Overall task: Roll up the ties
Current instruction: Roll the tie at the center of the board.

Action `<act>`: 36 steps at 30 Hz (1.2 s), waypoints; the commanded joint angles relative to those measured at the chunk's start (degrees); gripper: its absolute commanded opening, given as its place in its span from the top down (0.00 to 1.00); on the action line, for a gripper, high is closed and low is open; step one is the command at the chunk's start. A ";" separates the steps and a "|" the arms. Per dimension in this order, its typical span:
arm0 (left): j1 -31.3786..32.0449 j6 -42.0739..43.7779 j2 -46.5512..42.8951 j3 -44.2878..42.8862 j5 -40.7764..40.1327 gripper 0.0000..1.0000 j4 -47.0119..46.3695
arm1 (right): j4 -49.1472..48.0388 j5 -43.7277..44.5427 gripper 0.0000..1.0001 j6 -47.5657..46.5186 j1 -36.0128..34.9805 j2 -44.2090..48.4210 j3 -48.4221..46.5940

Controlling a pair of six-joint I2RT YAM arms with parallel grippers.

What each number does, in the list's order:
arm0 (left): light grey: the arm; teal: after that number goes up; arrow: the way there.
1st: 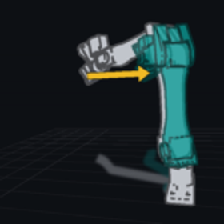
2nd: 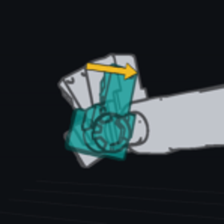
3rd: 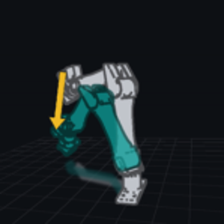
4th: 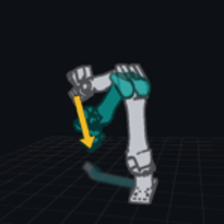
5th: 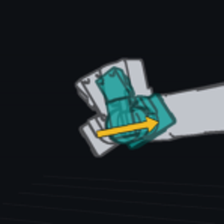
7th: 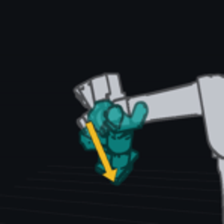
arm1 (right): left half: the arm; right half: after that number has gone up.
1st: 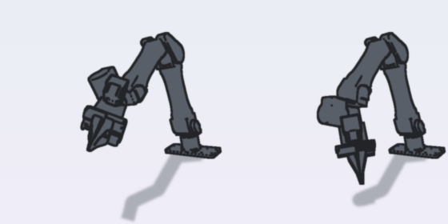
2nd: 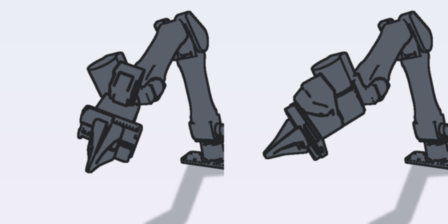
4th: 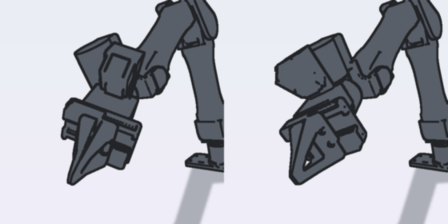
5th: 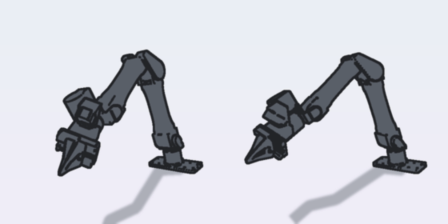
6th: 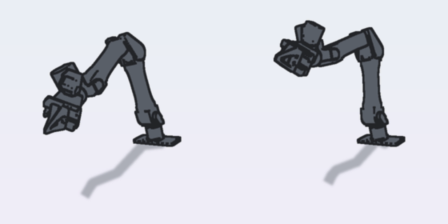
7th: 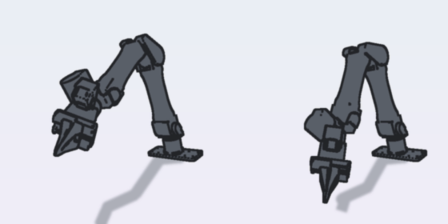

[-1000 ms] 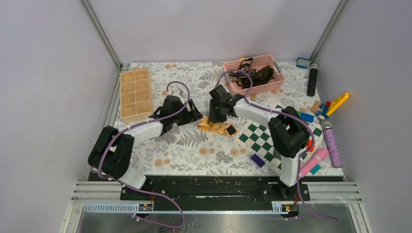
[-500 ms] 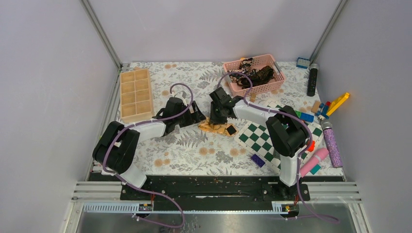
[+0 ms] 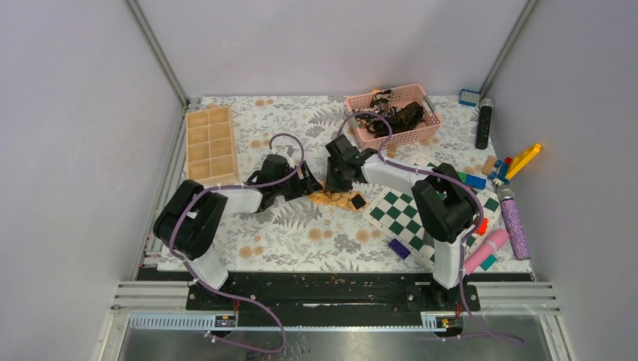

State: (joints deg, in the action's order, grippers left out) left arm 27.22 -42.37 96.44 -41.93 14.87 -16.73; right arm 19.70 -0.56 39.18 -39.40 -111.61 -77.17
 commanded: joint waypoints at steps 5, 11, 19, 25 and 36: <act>0.15 -2.27 1.58 1.55 3.19 0.28 -7.16 | 0.87 1.82 0.68 0.26 0.56 -1.07 1.32; 0.24 -4.02 3.41 2.56 4.99 0.28 -10.56 | 0.89 1.50 0.68 0.25 0.56 -0.93 1.51; 0.24 -5.16 4.53 3.90 5.78 0.40 -13.41 | 0.92 1.52 0.68 0.36 0.59 -0.97 1.48; 0.28 -5.30 4.36 5.04 6.26 0.49 -14.98 | 0.67 1.52 0.68 0.36 0.55 -0.37 1.92; 0.82 -3.03 -1.32 5.67 2.54 0.50 -11.34 | -3.82 0.17 0.42 -2.52 1.69 12.99 6.42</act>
State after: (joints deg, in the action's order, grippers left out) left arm 27.38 -47.53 98.96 -36.69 18.76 -29.74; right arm 16.91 -1.02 38.59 -38.63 -106.91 -71.61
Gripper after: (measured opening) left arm 0.501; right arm 0.539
